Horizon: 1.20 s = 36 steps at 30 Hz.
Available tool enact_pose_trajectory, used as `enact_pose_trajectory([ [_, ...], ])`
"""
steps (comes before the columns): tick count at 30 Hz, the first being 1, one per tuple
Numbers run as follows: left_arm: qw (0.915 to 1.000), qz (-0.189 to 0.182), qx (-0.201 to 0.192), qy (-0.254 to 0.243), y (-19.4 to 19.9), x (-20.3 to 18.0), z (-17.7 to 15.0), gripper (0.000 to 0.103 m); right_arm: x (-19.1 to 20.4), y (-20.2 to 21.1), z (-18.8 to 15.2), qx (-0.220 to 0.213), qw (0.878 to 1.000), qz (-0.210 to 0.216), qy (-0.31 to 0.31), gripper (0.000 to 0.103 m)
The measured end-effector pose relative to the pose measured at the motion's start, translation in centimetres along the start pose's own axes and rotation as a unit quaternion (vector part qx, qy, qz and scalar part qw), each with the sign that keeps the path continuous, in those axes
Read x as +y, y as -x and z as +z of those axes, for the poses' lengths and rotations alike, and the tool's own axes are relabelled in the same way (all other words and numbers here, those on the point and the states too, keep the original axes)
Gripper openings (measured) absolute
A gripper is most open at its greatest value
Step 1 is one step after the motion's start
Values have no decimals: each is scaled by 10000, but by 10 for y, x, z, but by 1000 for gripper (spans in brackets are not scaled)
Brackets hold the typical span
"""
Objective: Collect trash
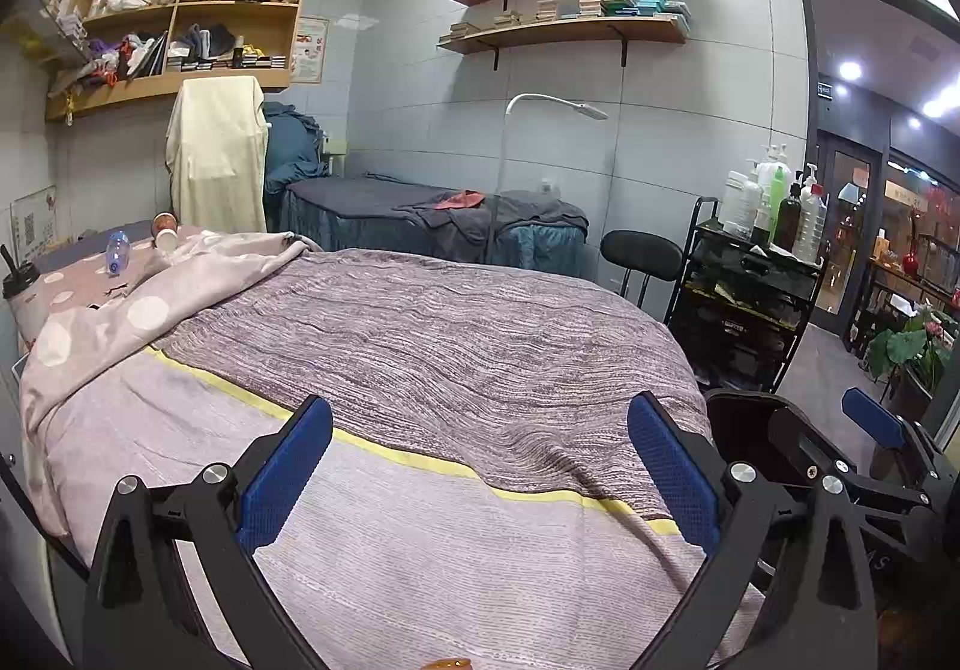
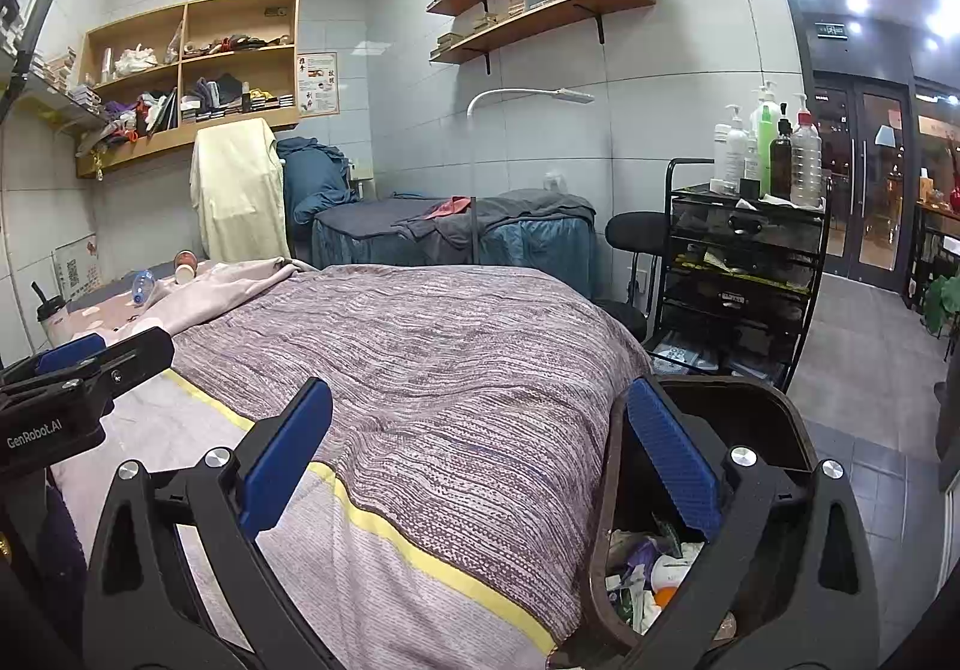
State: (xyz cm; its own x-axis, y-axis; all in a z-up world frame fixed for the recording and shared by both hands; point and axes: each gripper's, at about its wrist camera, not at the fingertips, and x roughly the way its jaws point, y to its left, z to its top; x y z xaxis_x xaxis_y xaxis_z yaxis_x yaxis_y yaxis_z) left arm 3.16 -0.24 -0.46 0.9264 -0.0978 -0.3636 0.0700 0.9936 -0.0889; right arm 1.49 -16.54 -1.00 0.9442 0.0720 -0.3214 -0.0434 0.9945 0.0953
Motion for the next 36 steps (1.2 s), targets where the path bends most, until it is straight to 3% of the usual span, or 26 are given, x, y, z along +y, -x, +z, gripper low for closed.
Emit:
enact_pose_trajectory([
  [36,10000,62,69,-22,-4,3,-3,97,-3,-2,-1,53,10000,-8,-30,97],
])
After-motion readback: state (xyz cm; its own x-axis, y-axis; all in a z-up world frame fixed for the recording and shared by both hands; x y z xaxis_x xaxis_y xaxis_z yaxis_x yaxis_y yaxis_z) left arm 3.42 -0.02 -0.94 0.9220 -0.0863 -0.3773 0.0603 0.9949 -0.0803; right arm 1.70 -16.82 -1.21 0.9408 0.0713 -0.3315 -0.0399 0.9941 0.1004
